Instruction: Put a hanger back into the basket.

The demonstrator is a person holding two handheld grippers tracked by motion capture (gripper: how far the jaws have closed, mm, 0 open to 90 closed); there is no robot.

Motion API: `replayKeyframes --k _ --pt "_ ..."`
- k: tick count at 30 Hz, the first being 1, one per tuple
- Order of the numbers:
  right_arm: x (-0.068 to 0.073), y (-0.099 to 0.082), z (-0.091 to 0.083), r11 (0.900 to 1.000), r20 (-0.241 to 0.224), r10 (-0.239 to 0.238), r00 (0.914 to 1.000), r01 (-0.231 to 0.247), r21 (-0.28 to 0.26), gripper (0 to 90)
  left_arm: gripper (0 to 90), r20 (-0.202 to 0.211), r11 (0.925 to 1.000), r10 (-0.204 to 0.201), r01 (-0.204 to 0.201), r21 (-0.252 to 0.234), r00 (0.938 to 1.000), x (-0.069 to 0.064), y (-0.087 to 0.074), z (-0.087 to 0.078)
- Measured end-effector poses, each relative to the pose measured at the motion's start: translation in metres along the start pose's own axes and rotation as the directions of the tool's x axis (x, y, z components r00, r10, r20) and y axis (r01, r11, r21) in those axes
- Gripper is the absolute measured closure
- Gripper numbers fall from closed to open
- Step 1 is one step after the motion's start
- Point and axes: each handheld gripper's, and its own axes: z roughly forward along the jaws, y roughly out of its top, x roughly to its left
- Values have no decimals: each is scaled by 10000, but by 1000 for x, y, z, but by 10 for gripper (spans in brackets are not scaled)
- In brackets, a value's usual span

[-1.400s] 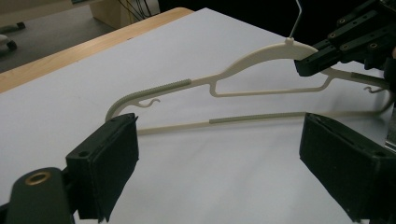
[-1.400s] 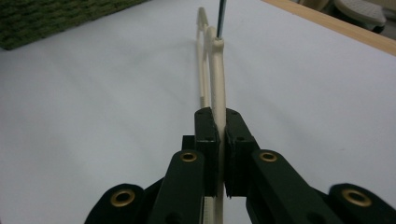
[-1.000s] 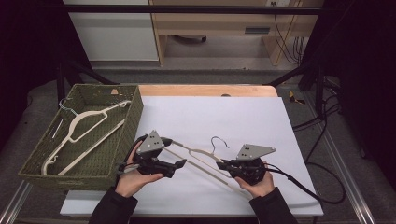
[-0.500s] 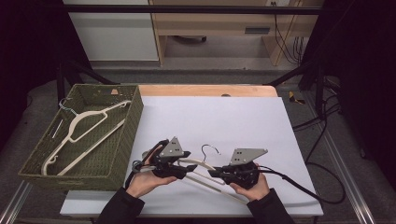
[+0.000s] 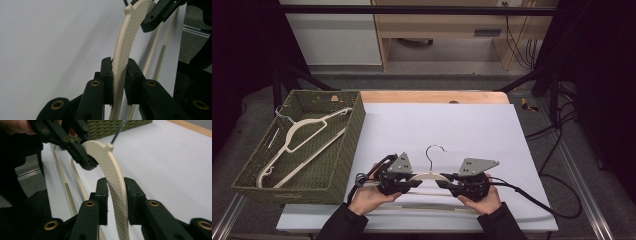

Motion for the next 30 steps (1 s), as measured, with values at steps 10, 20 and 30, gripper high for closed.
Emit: replayKeyframes --k 10,20,30 --pt "-4 -2 -5 9967 1005 194 9948 -114 -798 476 864 88 9981 -462 466 -414 9989 -6 1 -3" --pt "-25 -7 -34 9804 1767 1276 9760 -971 -1714 234 863 -1172 9698 -1772 1531 -1901 9772 9 -2 -38" --pt "-36 -11 -49 9682 2304 1905 9543 -1438 -2046 107 863 -1915 9421 -2163 1532 -2983 9574 29 7 -100"
